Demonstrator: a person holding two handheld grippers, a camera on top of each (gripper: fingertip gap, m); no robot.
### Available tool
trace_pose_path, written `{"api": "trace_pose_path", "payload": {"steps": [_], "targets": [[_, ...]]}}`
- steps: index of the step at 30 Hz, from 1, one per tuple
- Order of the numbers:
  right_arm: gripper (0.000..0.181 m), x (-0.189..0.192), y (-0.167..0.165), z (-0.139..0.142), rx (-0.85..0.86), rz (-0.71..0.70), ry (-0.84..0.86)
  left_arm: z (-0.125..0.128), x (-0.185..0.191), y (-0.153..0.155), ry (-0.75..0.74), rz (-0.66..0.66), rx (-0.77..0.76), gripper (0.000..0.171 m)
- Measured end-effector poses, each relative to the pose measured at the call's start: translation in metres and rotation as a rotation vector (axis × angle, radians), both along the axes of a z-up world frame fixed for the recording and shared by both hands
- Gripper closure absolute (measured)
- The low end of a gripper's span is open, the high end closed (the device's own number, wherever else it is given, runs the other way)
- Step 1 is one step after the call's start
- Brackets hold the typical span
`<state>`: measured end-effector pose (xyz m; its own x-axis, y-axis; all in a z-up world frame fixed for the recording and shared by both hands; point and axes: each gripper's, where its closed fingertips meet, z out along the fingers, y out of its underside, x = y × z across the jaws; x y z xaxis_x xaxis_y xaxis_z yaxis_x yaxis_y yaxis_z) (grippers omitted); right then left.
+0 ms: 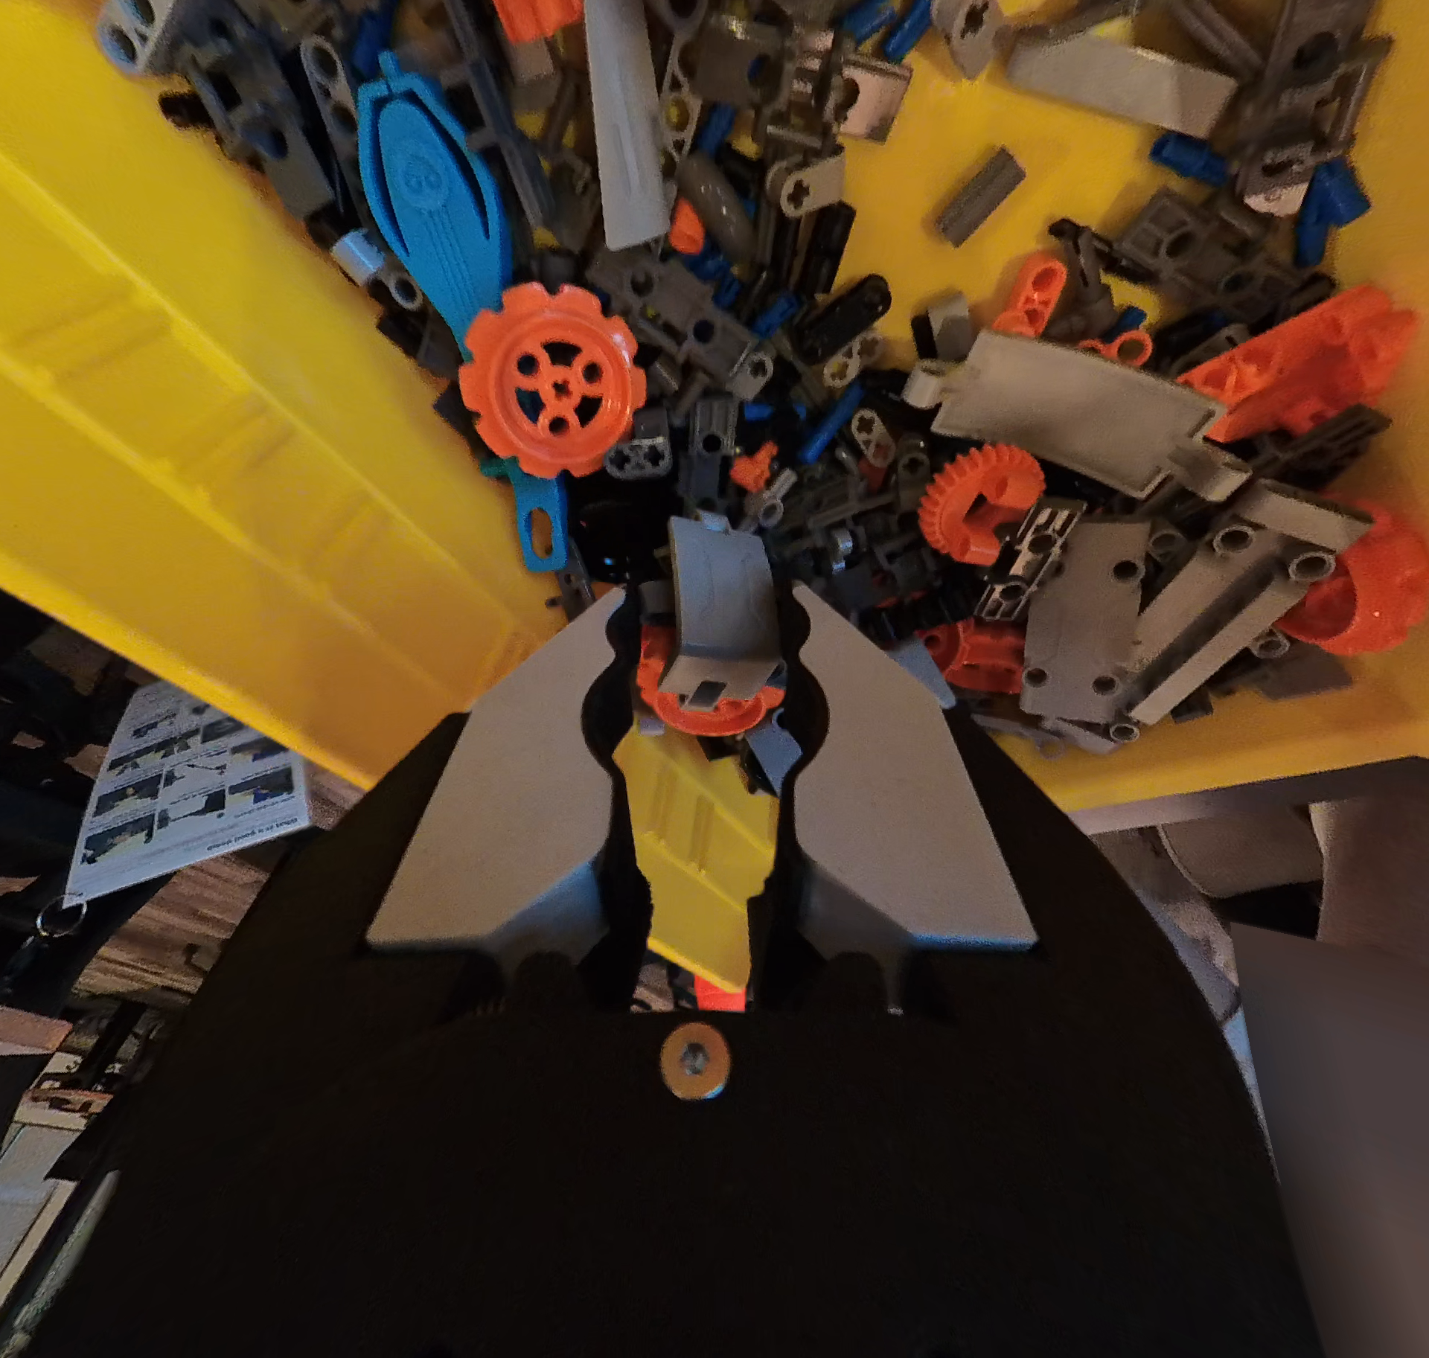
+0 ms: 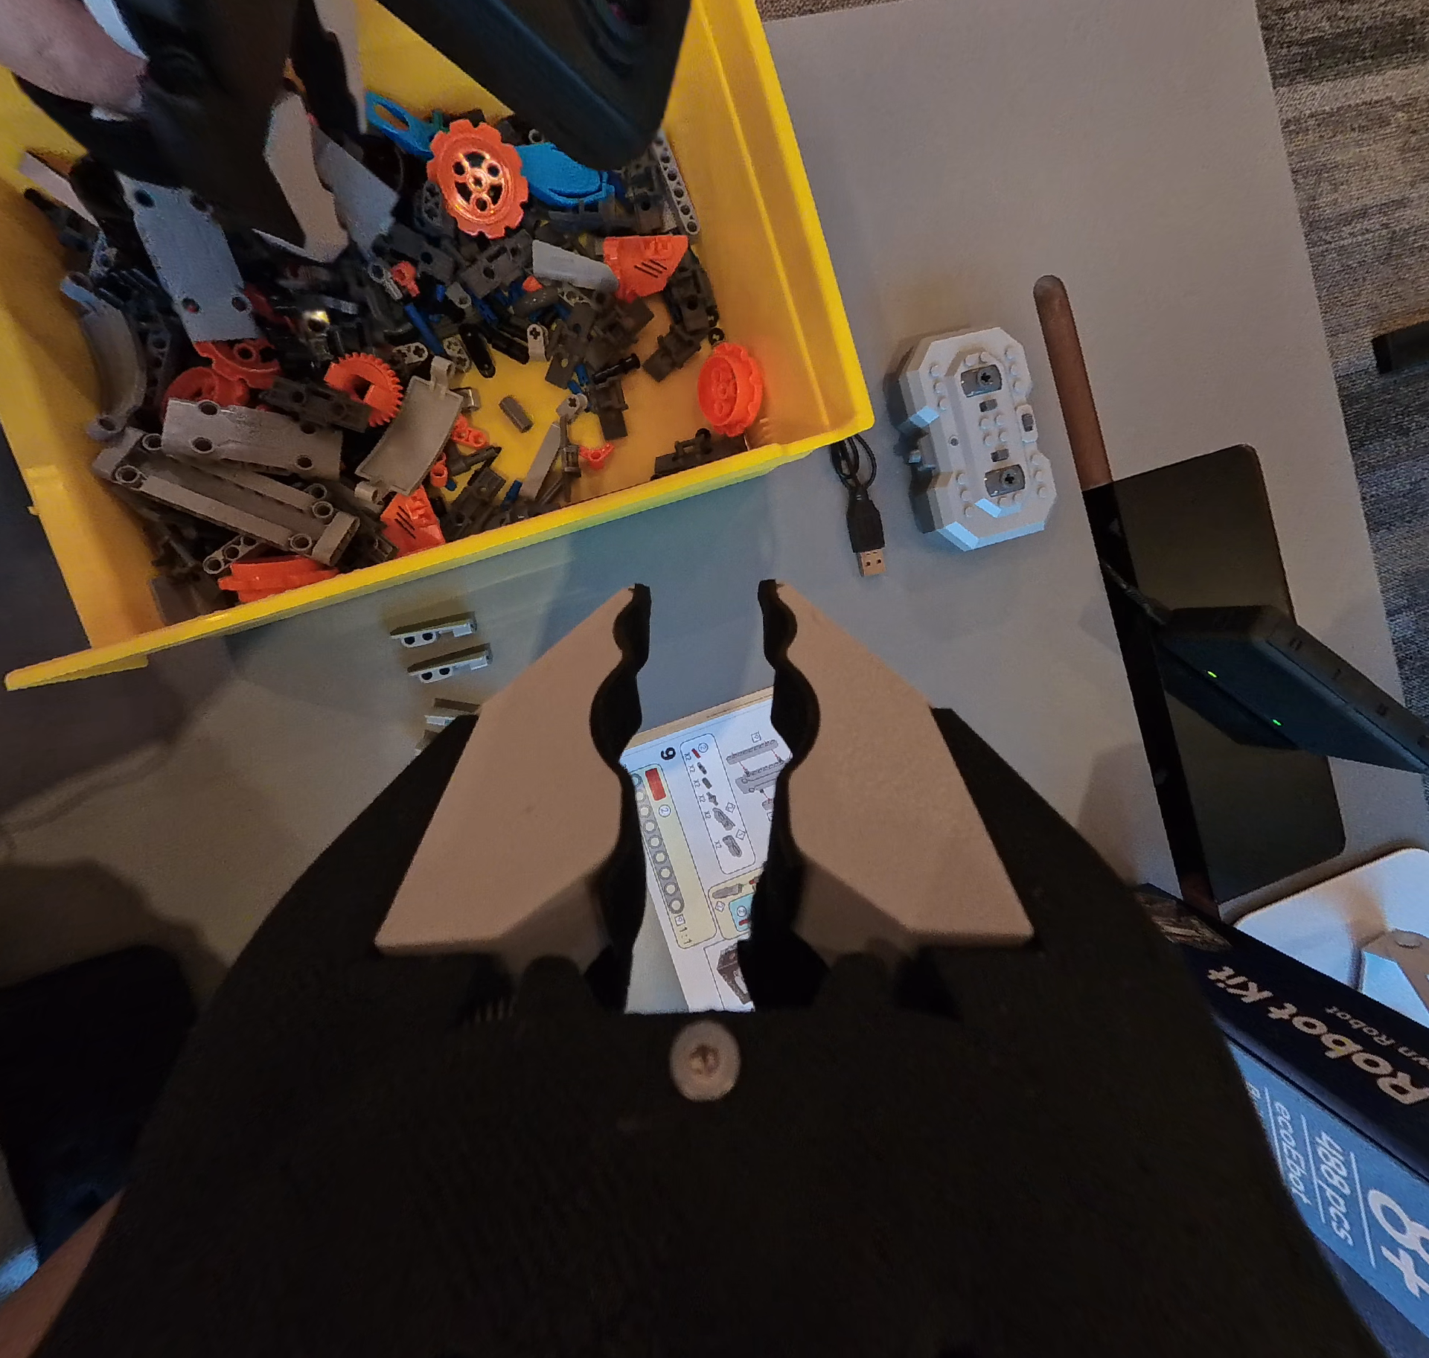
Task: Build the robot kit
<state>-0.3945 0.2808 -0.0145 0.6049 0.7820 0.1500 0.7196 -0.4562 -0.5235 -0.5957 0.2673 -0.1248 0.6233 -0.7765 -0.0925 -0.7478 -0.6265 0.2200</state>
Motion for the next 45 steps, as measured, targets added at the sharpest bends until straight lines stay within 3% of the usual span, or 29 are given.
{"api": "trace_pose_path", "payload": {"steps": [8,9,11,13,18,20,22,24,25,33,45], "targets": [[0.152,0.000,0.000,-0.001,-0.004,0.000,-0.007,0.009,-0.014,-0.008,0.000,0.053,0.002,0.138],[0.152,0.000,0.000,-0.001,-0.003,-0.001,-0.007,0.011,-0.013,-0.005,-0.008,0.060,0.027,0.134],[0.152,0.000,0.000,-0.001,-0.003,-0.001,-0.006,0.018,-0.010,0.005,-0.030,0.078,0.093,0.107],[0.152,-0.001,0.000,-0.001,-0.002,-0.001,-0.006,0.025,0.004,0.017,-0.095,0.057,0.155,0.100],[0.152,0.000,0.000,-0.001,-0.002,-0.002,-0.006,0.031,0.058,0.017,-0.352,-0.045,0.109,0.110],[0.152,0.000,0.000,0.000,-0.001,-0.003,-0.005,0.020,0.054,0.012,-0.312,-0.075,0.053,0.117],[0.152,0.000,0.000,0.000,0.000,-0.002,-0.003,0.004,0.037,0.013,-0.182,-0.106,0.030,0.122],[0.152,0.000,0.000,-0.001,-0.001,-0.001,-0.004,-0.005,0.036,0.009,-0.159,-0.109,-0.026,0.149],[0.152,0.000,0.000,-0.001,-0.003,0.001,-0.005,-0.007,0.039,0.010,-0.171,-0.120,-0.033,0.154],[0.152,0.001,-0.001,-0.001,-0.006,0.003,-0.003,-0.016,0.018,0.010,-0.101,-0.146,-0.068,0.154],[0.152,0.000,-0.001,-0.003,-0.012,0.009,-0.007,-0.018,0.014,0.003,-0.120,-0.145,-0.106,0.153]]}}
